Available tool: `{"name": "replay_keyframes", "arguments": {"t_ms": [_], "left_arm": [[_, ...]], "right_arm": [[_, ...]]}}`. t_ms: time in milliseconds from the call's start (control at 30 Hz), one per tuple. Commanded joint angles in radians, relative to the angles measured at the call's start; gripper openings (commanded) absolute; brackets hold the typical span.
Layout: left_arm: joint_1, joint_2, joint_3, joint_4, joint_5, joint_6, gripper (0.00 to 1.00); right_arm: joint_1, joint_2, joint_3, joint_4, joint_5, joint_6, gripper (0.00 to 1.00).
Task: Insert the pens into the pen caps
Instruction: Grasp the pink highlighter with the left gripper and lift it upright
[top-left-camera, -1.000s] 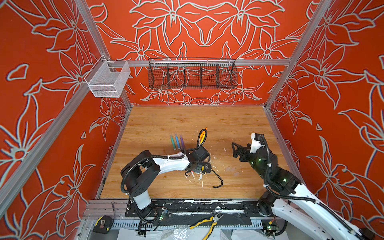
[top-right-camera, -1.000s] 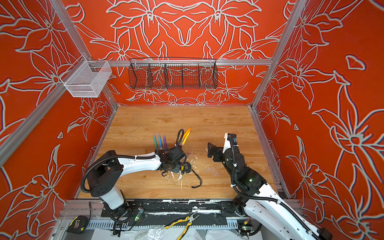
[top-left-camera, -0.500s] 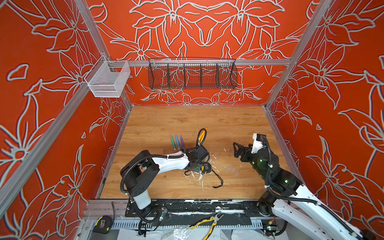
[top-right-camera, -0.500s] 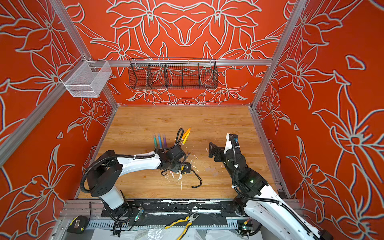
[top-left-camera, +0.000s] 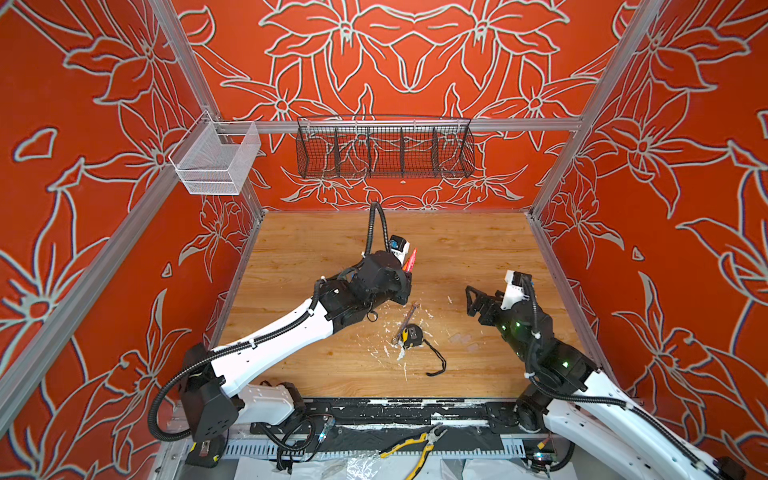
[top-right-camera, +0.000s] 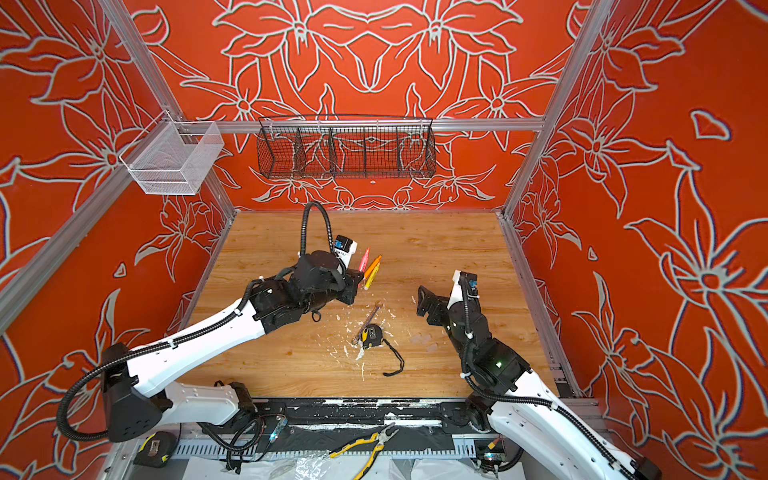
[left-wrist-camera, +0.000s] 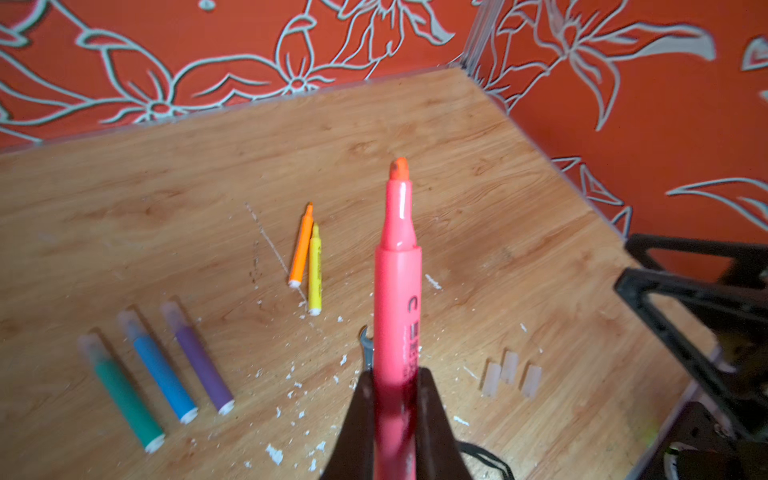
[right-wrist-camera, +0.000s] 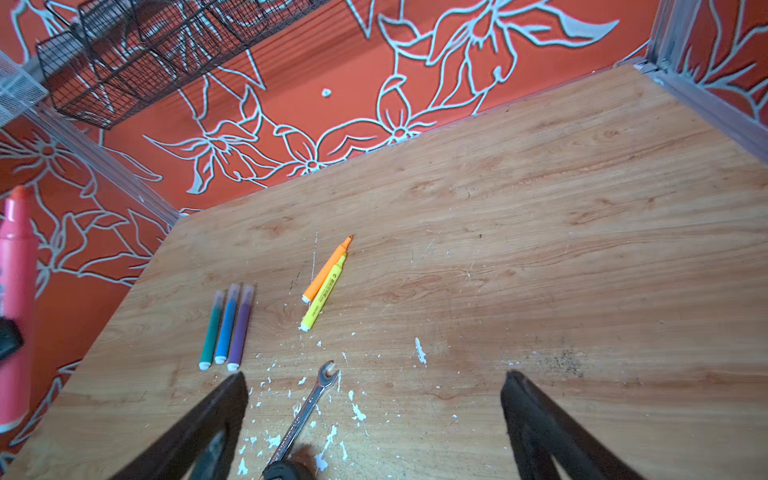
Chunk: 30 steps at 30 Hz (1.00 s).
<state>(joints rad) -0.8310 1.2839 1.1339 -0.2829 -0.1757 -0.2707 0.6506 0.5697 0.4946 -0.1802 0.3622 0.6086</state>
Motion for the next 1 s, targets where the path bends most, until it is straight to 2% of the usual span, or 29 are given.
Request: {"name": "replay_keyframes", "arguments": {"t_ms": [0, 133, 233, 300, 533, 667, 967], "left_arm": [[0.006, -0.013, -0.071, 0.125, 0.094, 0.078, 0.0], [0.005, -0.045, -0.156, 0.239, 0.165, 0.118, 0.0], [0.004, -0.042, -0.204, 0.335, 0.221, 0.182, 0.0], [0.004, -0.027, -0.2, 0.34, 0.214, 0.208, 0.0], [0.003, 0.016, -0.229, 0.403, 0.164, 0.248, 0.0], [-0.005, 0.026, -0.218, 0.391, 0.188, 0.263, 0.0], [-0.058, 0.009, -0.207, 0.36, 0.212, 0.323, 0.0]], "right_arm": [[-0.002, 0.011, -0.02, 0.159, -0.105, 0.037, 0.97], [-0.002, 0.117, 0.036, 0.307, -0.34, 0.064, 0.97], [-0.001, 0.196, 0.079, 0.383, -0.459, 0.096, 0.85], [-0.001, 0.241, 0.087, 0.424, -0.5, 0.092, 0.8], [0.0, 0.276, 0.034, 0.515, -0.576, 0.069, 0.77], [0.0, 0.265, 0.012, 0.544, -0.581, 0.059, 0.76], [0.0, 0.284, 0.006, 0.549, -0.588, 0.055, 0.66]]}}
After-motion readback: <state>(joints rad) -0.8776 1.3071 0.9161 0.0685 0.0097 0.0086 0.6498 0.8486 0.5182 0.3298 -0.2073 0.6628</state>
